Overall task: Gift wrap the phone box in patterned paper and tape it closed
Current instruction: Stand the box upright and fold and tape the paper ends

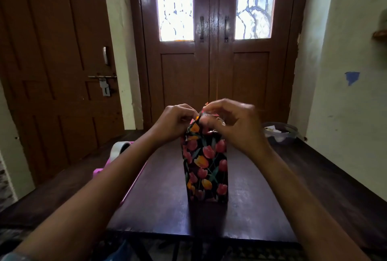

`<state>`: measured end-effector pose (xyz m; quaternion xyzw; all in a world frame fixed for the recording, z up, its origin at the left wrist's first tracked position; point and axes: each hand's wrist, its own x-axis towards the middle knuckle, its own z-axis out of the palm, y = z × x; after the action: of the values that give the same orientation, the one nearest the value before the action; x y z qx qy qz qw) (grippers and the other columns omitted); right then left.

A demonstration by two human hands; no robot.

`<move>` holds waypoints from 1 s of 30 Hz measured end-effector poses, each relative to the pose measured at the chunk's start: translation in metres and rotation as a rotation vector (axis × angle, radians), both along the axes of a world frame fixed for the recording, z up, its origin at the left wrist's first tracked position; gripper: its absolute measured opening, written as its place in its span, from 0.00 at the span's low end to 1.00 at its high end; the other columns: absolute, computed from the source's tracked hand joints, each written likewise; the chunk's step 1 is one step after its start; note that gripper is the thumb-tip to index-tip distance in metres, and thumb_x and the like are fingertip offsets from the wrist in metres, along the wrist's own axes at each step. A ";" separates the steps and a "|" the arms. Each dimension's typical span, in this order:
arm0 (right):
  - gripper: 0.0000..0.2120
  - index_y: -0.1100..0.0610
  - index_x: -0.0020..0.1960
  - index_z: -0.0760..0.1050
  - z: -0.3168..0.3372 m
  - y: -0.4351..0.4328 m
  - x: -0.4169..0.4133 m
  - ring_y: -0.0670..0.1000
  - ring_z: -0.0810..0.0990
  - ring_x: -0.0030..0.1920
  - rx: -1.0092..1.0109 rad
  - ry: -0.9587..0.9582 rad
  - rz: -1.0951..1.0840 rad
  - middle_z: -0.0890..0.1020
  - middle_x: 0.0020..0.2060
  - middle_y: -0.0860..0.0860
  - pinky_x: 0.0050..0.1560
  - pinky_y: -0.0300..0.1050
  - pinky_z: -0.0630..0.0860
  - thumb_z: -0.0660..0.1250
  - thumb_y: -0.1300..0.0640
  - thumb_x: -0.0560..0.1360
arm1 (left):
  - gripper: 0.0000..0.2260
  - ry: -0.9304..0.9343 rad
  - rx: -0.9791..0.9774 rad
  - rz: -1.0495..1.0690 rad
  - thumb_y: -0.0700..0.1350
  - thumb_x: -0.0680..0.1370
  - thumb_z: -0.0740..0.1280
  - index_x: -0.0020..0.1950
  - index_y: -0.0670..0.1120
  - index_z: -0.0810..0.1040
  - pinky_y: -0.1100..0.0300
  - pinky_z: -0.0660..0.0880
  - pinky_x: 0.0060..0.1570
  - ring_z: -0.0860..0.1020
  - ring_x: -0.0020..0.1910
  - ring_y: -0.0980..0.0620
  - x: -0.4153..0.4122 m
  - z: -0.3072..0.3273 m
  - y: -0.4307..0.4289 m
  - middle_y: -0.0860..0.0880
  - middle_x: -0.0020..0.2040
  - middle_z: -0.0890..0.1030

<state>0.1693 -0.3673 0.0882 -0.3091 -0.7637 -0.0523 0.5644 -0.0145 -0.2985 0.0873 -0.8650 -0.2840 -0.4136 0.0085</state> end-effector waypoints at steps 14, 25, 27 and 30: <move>0.22 0.53 0.59 0.76 -0.011 0.008 -0.017 0.35 0.80 0.42 -0.164 0.120 0.016 0.80 0.43 0.40 0.44 0.29 0.77 0.74 0.49 0.67 | 0.03 -0.018 -0.243 0.008 0.36 0.73 0.69 0.42 0.42 0.82 0.62 0.78 0.46 0.79 0.46 0.57 -0.003 0.004 -0.002 0.49 0.48 0.79; 0.11 0.54 0.44 0.83 -0.009 0.026 -0.016 0.44 0.80 0.34 -0.066 -0.094 -0.126 0.83 0.34 0.48 0.37 0.47 0.78 0.68 0.46 0.72 | 0.08 0.054 -0.392 -0.040 0.36 0.75 0.67 0.52 0.38 0.81 0.51 0.78 0.53 0.77 0.54 0.50 -0.009 0.011 -0.003 0.47 0.55 0.77; 0.15 0.52 0.46 0.82 -0.013 0.027 -0.015 0.44 0.81 0.34 -0.054 -0.071 -0.096 0.83 0.35 0.47 0.37 0.48 0.79 0.64 0.42 0.72 | 0.09 0.079 -0.396 -0.059 0.36 0.77 0.64 0.54 0.38 0.80 0.50 0.78 0.54 0.76 0.56 0.49 -0.012 0.011 -0.003 0.47 0.56 0.76; 0.18 0.54 0.50 0.82 -0.021 0.026 -0.012 0.44 0.82 0.36 0.000 -0.031 -0.052 0.85 0.38 0.48 0.36 0.46 0.80 0.61 0.43 0.74 | 0.10 0.064 -0.406 -0.095 0.34 0.78 0.60 0.55 0.37 0.80 0.52 0.77 0.55 0.75 0.58 0.49 -0.015 0.009 -0.005 0.49 0.56 0.75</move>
<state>0.1568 -0.3413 0.0676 -0.3282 -0.7640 -0.0717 0.5509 -0.0297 -0.3036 0.0962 -0.8742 -0.3198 -0.3200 -0.1763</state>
